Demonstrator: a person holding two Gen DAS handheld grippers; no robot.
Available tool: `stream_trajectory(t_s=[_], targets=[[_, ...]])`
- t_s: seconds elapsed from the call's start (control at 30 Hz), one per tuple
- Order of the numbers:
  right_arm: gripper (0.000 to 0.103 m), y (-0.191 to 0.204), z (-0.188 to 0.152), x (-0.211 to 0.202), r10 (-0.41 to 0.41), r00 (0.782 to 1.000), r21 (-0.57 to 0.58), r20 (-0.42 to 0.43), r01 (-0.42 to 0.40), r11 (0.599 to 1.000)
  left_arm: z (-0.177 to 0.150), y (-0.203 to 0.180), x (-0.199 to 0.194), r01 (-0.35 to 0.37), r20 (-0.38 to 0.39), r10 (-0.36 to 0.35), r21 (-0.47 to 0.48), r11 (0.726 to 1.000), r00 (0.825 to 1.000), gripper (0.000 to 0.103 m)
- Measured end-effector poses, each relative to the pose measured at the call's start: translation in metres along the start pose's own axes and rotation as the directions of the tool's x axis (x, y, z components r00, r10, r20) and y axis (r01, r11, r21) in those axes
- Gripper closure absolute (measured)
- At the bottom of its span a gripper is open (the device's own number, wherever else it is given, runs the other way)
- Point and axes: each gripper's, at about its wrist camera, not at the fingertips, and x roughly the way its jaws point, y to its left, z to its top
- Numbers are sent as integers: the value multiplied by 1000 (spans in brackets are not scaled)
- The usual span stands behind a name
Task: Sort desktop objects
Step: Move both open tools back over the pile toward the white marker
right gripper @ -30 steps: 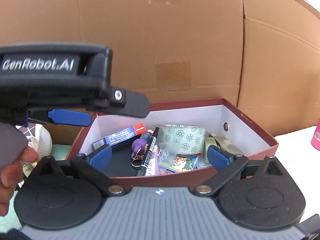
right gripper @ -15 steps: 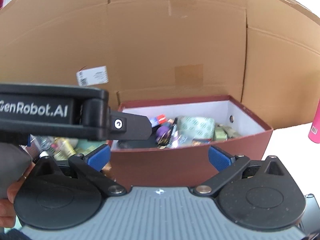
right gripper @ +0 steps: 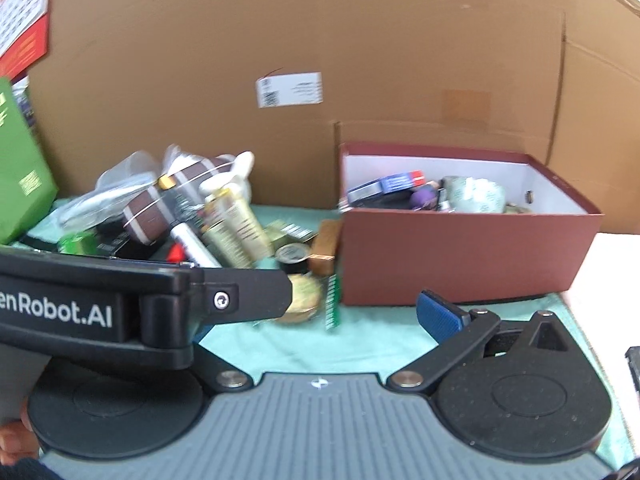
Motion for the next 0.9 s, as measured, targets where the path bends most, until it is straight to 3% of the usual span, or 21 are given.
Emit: stream_trajectory(t_s=[0.3,0.5,0.63,0.73,0.9], targets=[[2,32,-16,8,98,995,-39,-27,-99,994,-17,27,-16,-41,-14,40,-46,998,999,2],[2,39,-26,33,157,985,-31,-72,-159,987,-22,66,-10,-111,-38,107,-141,984,994,3],[3,41,-28,45,185,981,-51,-55,-188,981,-15,78,1,-108,-41,102,-166,980,994,3],[16,40,-24,55,210,977,-74,-40,-212,974,-8,81,11,-100,-31,96,-181,978,995,5],[22,42,-17,74,224,973,-113,-49,-228,967,0,89,34,-99,-34,94,-215,972,995,14]])
